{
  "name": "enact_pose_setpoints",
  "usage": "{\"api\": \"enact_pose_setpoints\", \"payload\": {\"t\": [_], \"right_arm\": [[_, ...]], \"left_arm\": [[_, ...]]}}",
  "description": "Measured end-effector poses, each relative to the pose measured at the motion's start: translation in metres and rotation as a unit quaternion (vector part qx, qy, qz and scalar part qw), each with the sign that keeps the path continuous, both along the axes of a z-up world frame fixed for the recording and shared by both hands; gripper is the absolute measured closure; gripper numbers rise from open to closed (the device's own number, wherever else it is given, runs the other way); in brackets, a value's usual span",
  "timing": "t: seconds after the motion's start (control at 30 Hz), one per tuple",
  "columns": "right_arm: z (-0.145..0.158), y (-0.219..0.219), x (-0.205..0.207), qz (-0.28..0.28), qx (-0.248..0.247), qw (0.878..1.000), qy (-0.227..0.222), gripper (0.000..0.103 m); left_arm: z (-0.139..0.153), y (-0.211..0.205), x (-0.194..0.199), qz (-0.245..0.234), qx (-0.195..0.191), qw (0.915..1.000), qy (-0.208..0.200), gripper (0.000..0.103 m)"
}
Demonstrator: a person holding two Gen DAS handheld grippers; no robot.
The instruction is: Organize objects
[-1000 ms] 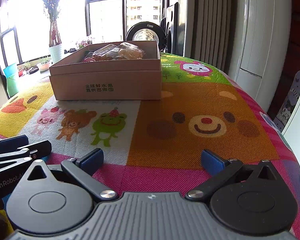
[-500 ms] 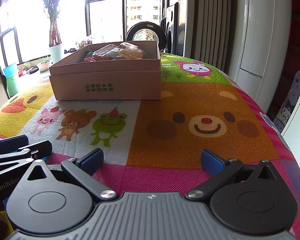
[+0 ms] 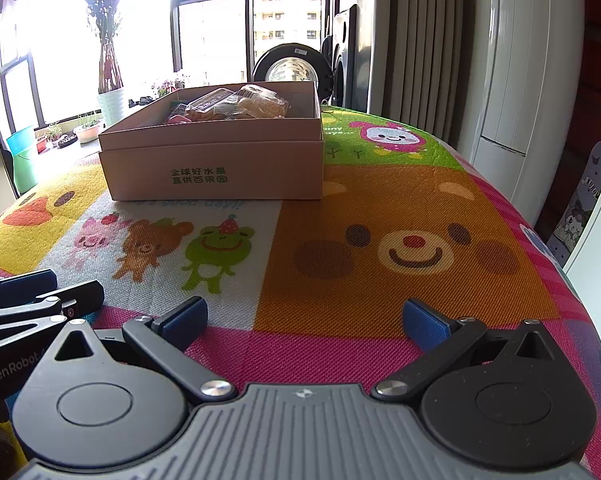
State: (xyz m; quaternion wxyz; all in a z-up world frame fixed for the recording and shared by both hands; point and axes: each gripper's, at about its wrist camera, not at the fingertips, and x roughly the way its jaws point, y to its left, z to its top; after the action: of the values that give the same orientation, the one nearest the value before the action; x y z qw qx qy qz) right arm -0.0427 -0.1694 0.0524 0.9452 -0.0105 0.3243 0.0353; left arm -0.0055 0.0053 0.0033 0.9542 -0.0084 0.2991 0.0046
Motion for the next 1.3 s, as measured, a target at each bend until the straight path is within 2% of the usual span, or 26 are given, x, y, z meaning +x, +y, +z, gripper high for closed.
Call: {"api": "enact_pose_setpoints", "payload": {"t": [1.3], "right_arm": [[0.0001,-0.0002,0.0004,0.000,0.000,1.000,0.000,0.000]], "left_arm": [[0.0006,0.0018,0.0004,0.001,-0.003,1.0000,0.000,0.054]]}}
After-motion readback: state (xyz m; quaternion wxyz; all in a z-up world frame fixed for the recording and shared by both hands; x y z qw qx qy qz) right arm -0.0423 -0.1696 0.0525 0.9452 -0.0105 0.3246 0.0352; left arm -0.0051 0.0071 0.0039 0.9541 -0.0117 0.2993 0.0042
